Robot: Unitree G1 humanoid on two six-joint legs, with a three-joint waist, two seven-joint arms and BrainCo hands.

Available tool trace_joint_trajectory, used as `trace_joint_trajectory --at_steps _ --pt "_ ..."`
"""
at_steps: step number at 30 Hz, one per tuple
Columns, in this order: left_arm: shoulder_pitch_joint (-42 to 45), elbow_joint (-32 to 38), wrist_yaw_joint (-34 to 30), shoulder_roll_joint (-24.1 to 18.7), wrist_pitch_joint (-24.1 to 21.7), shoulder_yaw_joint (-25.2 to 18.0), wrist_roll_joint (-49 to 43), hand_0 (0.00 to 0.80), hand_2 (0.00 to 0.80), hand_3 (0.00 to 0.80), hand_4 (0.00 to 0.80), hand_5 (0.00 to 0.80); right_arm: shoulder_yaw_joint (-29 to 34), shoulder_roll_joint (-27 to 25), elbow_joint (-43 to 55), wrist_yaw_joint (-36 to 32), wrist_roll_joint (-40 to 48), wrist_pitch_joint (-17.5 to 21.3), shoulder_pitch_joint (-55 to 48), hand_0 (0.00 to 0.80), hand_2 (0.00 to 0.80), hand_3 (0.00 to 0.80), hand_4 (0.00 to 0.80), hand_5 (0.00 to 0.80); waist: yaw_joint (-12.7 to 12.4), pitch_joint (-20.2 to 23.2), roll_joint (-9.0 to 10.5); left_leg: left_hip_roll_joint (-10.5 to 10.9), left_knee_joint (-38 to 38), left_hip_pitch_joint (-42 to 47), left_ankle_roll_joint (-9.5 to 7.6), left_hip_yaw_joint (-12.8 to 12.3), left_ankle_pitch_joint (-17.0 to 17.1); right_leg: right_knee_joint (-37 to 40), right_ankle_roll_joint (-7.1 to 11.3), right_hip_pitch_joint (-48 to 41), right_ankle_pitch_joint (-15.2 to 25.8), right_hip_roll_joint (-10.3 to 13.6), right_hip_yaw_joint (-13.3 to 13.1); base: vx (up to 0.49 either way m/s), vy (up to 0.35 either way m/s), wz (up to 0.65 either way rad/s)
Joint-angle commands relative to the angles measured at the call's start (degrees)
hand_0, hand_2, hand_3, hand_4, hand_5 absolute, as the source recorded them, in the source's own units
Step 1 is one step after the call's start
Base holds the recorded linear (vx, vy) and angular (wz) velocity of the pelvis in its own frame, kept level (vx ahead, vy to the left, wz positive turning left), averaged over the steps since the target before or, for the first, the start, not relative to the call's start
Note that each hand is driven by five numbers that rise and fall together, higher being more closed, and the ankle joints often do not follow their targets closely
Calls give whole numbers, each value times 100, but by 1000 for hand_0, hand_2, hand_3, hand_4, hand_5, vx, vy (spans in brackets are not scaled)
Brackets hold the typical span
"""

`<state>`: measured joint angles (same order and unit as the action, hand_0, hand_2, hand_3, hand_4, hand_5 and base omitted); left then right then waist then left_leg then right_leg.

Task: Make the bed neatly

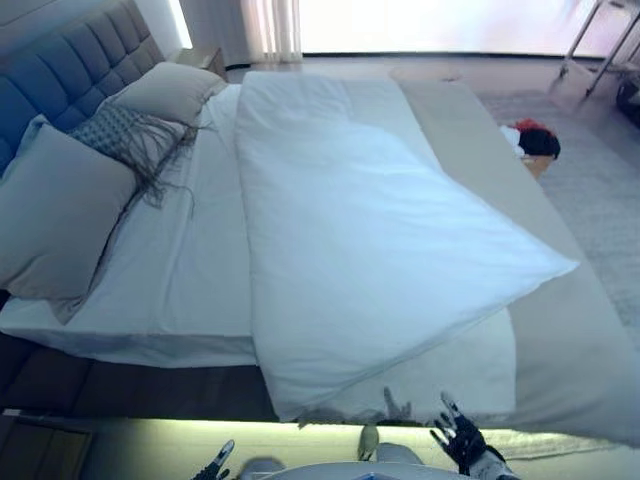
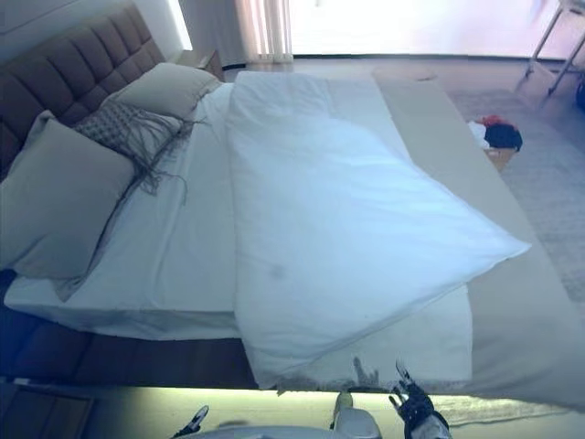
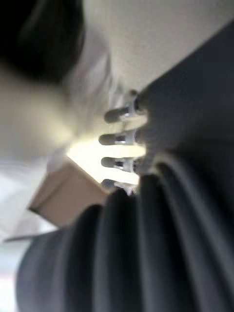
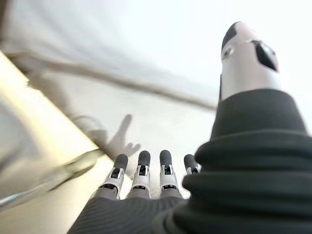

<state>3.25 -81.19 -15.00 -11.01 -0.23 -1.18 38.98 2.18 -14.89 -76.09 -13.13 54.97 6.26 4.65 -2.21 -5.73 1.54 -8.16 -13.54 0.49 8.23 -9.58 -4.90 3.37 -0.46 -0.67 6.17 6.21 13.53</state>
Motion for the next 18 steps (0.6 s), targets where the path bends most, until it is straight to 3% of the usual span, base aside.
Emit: trace_joint_trajectory --at_steps 1,4,7,11,16,18 --pt "-405 -31 -160 -23 -66 150 -293 0 0 0 0 0 166 -191 -35 -37 187 291 521 0 0 0 0 0 65 -291 -163 183 687 21 -248 -125 667 -390 559 -185 -275 294 142 65 171 -9" --pt "-476 -22 -106 -113 -92 237 -422 0 0 0 0 0 101 -203 40 108 54 165 620 0 0 0 0 0 45 -289 -181 262 804 154 -319 -211 453 -651 636 -69 -332 468 315 103 134 -34" --pt "-521 88 -71 -297 -51 272 -318 0 0 0 0 0 87 -196 43 28 503 -30 640 0 0 0 0 0 24 -332 -188 248 676 186 -356 -261 300 -786 718 61 -307 614 397 99 25 -8" --pt "-568 157 -9 -380 -29 363 -253 0 0 0 0 0 155 -261 43 -84 939 -127 788 0 0 0 0 0 -44 -414 -195 231 424 -26 -344 -206 226 -798 730 88 -343 647 330 80 -52 7" --pt "-886 201 -109 -495 36 558 -36 0 0 0 0 0 258 -627 -17 543 1281 -339 1413 0 0 0 0 0 -131 -736 -261 182 109 -600 -309 -30 217 -1002 721 464 -393 722 293 -66 -93 17" --pt "-1089 238 -146 -522 67 640 93 0 0 0 0 0 218 -810 -97 933 1033 -339 1819 0 0 0 0 0 -161 -953 -299 164 -64 -938 -295 66 236 -1129 687 727 -401 738 270 -183 -127 18"
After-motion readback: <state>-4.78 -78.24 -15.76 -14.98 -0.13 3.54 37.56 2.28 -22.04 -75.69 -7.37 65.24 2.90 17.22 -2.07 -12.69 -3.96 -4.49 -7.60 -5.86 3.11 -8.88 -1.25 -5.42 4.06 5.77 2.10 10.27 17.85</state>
